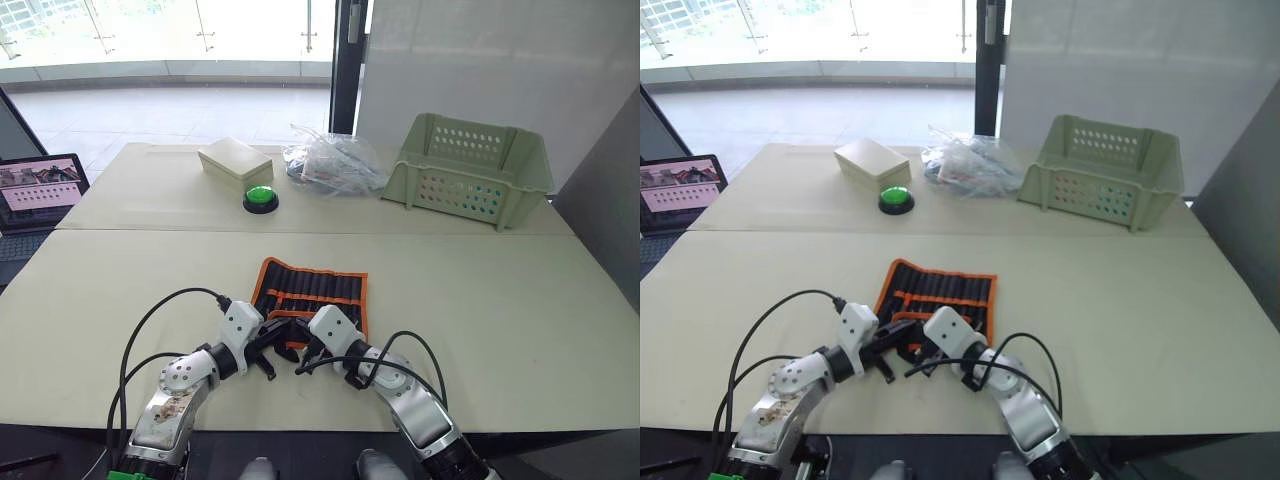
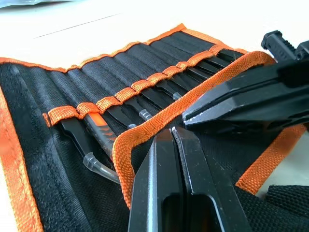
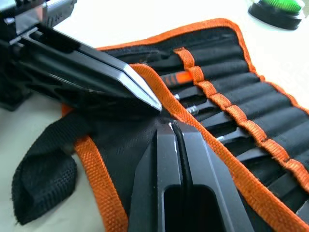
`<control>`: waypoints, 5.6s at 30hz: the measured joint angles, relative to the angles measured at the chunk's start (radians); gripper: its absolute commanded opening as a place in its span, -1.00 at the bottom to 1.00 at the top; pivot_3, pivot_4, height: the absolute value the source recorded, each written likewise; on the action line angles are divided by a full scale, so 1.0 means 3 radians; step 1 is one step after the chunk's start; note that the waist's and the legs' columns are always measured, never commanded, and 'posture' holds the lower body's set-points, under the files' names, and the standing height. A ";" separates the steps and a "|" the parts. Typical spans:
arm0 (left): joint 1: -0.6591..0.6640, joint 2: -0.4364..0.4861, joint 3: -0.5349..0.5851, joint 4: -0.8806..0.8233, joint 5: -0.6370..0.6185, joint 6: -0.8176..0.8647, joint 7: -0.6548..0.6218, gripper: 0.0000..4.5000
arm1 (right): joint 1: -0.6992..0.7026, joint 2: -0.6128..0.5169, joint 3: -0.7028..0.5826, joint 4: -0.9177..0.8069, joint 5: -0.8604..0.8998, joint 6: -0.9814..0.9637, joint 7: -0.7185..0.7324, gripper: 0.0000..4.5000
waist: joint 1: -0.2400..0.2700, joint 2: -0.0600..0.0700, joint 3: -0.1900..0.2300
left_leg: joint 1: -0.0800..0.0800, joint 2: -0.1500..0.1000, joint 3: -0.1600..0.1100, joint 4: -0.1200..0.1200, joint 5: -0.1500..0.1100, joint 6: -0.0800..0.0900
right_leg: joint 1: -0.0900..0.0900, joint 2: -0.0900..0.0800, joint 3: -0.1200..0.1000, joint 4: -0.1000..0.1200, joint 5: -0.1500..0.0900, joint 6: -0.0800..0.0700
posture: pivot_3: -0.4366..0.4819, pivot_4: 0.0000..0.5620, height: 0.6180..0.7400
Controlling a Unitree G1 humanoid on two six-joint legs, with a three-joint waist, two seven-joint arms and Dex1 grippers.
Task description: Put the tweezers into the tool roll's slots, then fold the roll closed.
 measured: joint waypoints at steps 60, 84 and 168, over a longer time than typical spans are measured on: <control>0.1100 0.1047 0.1547 -0.0460 -0.1157 -0.0166 -0.1403 1.00 | -0.0544 -0.0583 -0.1697 -0.0215 0.2376 0.2929 0.0681 0.30 | -0.0096 0.0004 0.0005 | -0.0004 0.0008 0.0003 -0.0007 -0.0001 0.0001 | -0.0003 0.0007 0.0000 -0.0011 -0.0001 0.0000 | -0.05 -0.47 0.56; 0.1067 0.1055 0.1525 -0.0407 -0.1091 -0.0185 -0.1421 1.00 | -0.0645 -0.0396 -0.1887 -0.0056 0.2642 0.3005 0.0392 -0.98 | -0.0087 0.0004 0.0006 | -0.0006 0.0007 0.0003 -0.0007 -0.0001 0.0001 | -0.0004 0.0006 0.0001 -0.0011 -0.0002 0.0001 | -0.05 -0.47 0.56; 0.0984 0.1094 0.1337 -0.0350 -0.1043 -0.0122 -0.1468 1.00 | -0.0836 -0.0769 -0.1250 -0.0849 0.2567 0.3128 -0.0421 -0.99 | -0.0086 0.0011 0.0010 | -0.0016 0.0006 0.0004 -0.0040 -0.0001 0.0001 | -0.0021 0.0003 0.0002 -0.0032 -0.0001 0.0001 | -0.05 -0.47 0.56</control>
